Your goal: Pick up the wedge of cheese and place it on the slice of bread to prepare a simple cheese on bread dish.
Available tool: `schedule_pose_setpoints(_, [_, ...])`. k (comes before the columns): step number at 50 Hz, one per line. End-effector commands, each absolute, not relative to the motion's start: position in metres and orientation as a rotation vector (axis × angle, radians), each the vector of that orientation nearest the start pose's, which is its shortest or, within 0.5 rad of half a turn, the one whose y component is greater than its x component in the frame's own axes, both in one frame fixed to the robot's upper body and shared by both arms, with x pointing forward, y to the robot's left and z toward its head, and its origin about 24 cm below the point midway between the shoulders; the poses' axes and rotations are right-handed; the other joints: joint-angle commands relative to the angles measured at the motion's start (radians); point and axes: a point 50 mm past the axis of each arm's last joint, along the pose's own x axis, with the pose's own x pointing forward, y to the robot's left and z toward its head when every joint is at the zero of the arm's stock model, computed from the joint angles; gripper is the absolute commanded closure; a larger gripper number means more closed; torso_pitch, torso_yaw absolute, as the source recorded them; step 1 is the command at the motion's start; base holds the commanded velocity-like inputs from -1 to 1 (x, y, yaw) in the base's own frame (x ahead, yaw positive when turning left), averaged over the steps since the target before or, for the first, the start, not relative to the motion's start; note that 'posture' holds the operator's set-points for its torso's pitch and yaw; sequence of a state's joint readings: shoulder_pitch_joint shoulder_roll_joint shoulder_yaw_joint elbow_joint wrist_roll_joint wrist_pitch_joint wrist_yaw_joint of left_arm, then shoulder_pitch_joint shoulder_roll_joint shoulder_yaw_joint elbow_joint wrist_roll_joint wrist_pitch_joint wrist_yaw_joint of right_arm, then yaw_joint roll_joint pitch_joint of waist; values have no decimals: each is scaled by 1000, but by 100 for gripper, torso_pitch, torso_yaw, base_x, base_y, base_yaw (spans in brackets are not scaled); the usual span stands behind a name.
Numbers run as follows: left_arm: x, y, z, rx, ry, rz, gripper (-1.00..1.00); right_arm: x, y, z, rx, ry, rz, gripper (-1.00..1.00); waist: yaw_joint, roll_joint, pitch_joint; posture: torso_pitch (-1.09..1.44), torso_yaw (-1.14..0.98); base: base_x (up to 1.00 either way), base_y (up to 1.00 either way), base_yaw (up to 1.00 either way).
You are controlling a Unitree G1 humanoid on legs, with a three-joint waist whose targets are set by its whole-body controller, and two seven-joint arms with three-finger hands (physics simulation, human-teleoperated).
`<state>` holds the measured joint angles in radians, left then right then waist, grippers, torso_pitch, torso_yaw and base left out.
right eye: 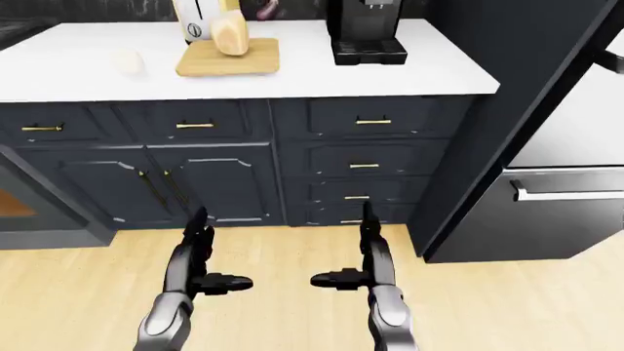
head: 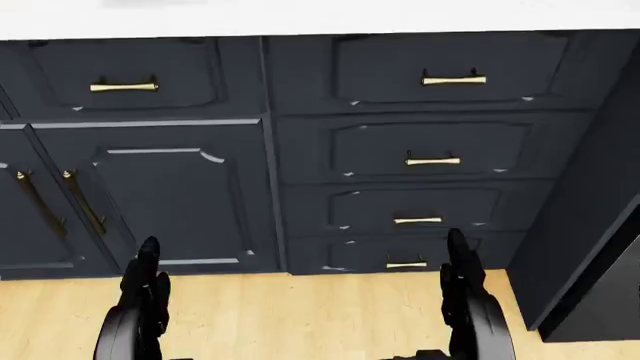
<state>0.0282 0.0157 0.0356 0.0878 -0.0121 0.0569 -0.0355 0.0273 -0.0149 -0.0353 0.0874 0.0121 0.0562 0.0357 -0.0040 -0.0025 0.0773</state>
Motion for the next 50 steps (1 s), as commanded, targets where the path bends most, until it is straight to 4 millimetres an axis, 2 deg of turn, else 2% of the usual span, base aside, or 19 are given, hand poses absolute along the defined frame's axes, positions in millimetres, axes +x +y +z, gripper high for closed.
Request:
schedule_pose_setpoints(1, [251,158,49,-34,-29,-38,-100,253,-157,43,-7,-10,1,-100,-2,-8,-1,0,0,0,0,0])
schedule_pose_setpoints(3, [250,157,49,-19,-28,-38,-100,252,-156,44,-14,-14,8,-100,9,0,-63,0,0,0,0,0])
schedule_pose_setpoints(4, [250,158,49,-15,-25,-33,-100,251,-155,44,-15,-16,9,-100,9,0,-52,0,0,0,0,0])
schedule_pose_setpoints(5, [251,157,48,-5,-25,-35,-100,250,-154,48,-2,-32,28,-100,7,-9,-18,0,0,0,0,0])
schedule_pose_setpoints(7, [255,157,45,31,-27,-14,-100,249,-155,49,-4,-36,16,-100,10,-8,-69,0,0,0,0,0])
schedule_pose_setpoints(12, [256,153,49,53,-28,-23,-100,248,-152,60,19,-54,34,-100,9,-5,-79,0,0,0,0,0])
schedule_pose_setpoints(15, [255,154,71,81,-56,-7,-100,246,-150,77,-9,-85,35,-100,8,-5,-83,0,0,0,0,0])
schedule_pose_setpoints(20, [253,159,121,93,-126,21,-100,244,-154,115,-36,-146,6,-100,8,-5,-88,0,0,0,0,0])
schedule_pose_setpoints(27, [239,166,165,84,-201,47,-100,235,-156,153,-56,-221,-6,-100,9,-1,-96,0,0,0,0,0])
schedule_pose_setpoints(33, [230,172,179,108,-226,81,-100,228,-153,170,-64,-267,4,-100,7,0,-85,0,0,0,0,0])
schedule_pose_setpoints(34, [230,172,179,113,-225,83,-100,228,-153,171,-62,-268,3,-100,7,6,-98,0,0,5,0,0])
schedule_pose_setpoints(36, [230,174,176,123,-217,90,-100,227,-153,172,-67,-274,0,-100,8,9,-59,0,0,16,0,0])
schedule_pose_setpoints(38, [230,175,174,135,-214,97,-100,223,-153,175,-69,-283,12,-100,10,8,-56,0,0,24,1,0])
schedule_pose_setpoints(40, [229,175,175,140,-216,94,-100,222,-152,176,-79,-291,6,-100,8,-10,-13,0,0,52,14,0])
schedule_pose_setpoints(41, [228,175,175,140,-215,91,-100,221,-152,176,-78,-292,9,-100,4,-10,-9,0,0,52,14,0])
schedule_pose_setpoints(43, [226,177,178,140,-221,99,-100,220,-152,179,-80,-296,7,-100,1,0,-13,0,0,53,14,0])
schedule_pose_setpoints(45, [225,177,179,148,-226,96,-100,219,-152,182,-86,-303,7,-100,-3,-6,-26,0,0,52,14,0])
schedule_pose_setpoints(46, [225,178,182,149,-230,102,-100,219,-151,183,-83,-305,8,-100,-5,-1,-30,0,0,52,15,0])
schedule_pose_setpoints(50, [221,177,187,162,-246,101,-100,216,-150,188,-90,-318,7,-100,-18,44,-29,0,0,53,14,0])
